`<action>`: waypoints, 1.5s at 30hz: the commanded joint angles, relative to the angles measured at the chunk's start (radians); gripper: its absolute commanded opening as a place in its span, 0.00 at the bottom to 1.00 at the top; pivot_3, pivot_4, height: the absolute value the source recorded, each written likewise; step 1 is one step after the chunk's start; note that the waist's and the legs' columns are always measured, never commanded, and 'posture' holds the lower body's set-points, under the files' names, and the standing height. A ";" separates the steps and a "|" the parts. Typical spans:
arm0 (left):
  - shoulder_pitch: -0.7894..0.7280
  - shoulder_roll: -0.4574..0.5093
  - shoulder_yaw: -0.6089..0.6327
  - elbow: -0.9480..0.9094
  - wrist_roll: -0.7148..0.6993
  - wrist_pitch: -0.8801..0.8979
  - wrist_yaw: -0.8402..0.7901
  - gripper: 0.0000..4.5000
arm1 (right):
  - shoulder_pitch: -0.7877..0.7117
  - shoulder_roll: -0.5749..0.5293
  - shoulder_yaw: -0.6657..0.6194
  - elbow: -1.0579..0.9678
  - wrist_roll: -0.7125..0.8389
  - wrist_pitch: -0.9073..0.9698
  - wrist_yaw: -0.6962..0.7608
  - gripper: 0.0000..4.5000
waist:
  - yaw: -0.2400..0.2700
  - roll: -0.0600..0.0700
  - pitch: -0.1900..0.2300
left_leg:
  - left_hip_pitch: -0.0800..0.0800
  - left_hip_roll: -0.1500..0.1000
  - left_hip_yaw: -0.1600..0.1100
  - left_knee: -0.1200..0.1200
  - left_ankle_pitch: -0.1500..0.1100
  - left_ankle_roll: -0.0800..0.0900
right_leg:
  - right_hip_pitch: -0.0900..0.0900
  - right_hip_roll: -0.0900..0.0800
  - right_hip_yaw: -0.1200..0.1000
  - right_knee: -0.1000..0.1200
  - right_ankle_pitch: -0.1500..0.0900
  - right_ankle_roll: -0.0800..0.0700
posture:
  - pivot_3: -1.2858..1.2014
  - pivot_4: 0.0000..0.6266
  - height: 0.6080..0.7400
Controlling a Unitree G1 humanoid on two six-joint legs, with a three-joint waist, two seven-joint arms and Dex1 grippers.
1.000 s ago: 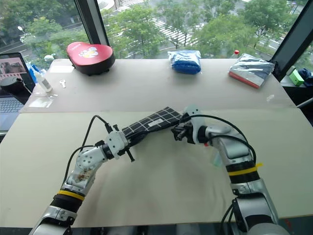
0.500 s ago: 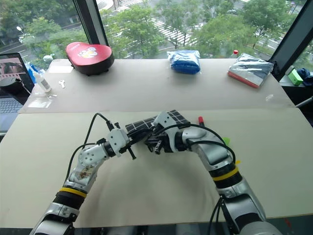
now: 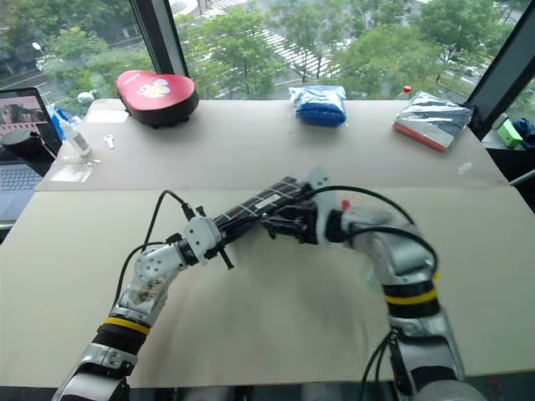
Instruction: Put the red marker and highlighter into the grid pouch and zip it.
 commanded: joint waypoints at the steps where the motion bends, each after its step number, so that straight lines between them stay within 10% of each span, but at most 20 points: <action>1: -0.007 -0.005 -0.007 0.000 0.008 -0.017 0.001 0.00 | 0.117 -0.102 -0.167 -0.221 0.157 0.069 0.035 0.56 | 0.005 0.000 0.000 | 0.000 0.000 0.000 0.000 0.000 0.001 | 0.000 0.000 0.000 0.000 0.000 0.000 | 0.52 0.24 1.00; 12: -0.082 -0.043 -0.018 0.119 -0.011 -0.061 -0.038 0.00 | 0.474 -0.198 -0.411 -0.402 -0.028 0.218 -0.365 0.56 | 0.014 -0.001 0.000 | 0.001 0.000 0.002 0.003 -0.001 0.002 | 0.002 -0.002 0.001 0.000 0.000 0.000 | 0.52 0.24 1.00; 30: -0.120 -0.114 -0.025 0.252 -0.015 -0.138 -0.080 0.00 | 0.429 0.014 -0.393 -0.461 -0.205 0.443 -0.684 0.56 | 0.012 -0.001 0.000 | 0.001 -0.001 0.002 0.004 -0.001 0.002 | 0.002 -0.001 0.002 0.000 0.000 0.000 | 0.52 0.24 1.00; 36: -0.111 -0.113 -0.019 0.257 -0.015 -0.143 -0.076 0.00 | 0.408 0.049 -0.391 -0.449 -0.203 0.482 -0.672 0.98 | 0.011 -0.001 0.000 | 0.001 0.000 0.002 0.004 -0.001 0.002 | 0.003 -0.001 0.002 0.000 0.000 0.000 | 0.52 0.24 1.00; 45: -0.104 -0.117 -0.018 0.262 -0.009 -0.152 -0.066 0.00 | 0.404 0.032 -0.385 -0.433 -0.210 0.484 -0.655 0.98 | 0.011 0.000 0.000 | 0.001 0.000 0.002 0.004 -0.001 0.002 | 0.003 -0.001 0.002 0.000 0.000 0.000 | 0.52 0.24 1.00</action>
